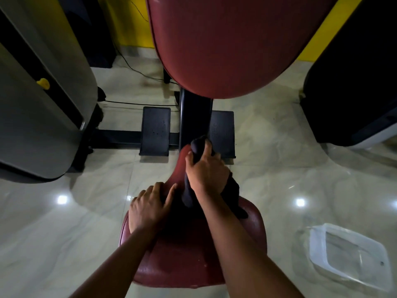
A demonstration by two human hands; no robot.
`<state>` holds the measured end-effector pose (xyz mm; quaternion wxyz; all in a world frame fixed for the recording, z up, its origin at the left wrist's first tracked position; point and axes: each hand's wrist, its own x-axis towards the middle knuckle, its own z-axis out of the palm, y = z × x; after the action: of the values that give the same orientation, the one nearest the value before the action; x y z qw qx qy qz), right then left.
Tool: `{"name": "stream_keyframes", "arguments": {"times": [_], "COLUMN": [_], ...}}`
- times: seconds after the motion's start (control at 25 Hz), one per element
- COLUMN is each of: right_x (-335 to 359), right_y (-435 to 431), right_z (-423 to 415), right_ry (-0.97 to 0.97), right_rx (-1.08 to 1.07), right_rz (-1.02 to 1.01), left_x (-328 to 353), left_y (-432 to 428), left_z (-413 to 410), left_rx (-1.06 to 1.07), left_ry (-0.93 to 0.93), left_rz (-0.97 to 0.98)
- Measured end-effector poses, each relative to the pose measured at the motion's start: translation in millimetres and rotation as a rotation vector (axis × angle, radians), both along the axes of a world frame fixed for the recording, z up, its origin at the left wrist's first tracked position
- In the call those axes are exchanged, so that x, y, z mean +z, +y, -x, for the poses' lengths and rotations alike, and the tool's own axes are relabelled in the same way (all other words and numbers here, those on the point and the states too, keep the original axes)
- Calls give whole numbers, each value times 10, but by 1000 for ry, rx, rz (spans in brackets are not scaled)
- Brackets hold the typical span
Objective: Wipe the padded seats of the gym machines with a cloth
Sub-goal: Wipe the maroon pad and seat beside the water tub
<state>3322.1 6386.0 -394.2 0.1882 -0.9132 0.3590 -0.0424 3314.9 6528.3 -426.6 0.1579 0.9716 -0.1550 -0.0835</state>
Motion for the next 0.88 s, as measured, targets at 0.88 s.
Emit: {"name": "stream_keyframes", "arguments": {"times": [0.88], "right_x": [-120], "right_y": [-360], "right_z": [1376], "right_ry": [-6], "right_rx": [-391], "right_rz": [-74], "left_x": [29], "left_y": [124], "left_z": [-73], "left_rx": [-184], "left_ry": [76], "left_rz": [45]}}
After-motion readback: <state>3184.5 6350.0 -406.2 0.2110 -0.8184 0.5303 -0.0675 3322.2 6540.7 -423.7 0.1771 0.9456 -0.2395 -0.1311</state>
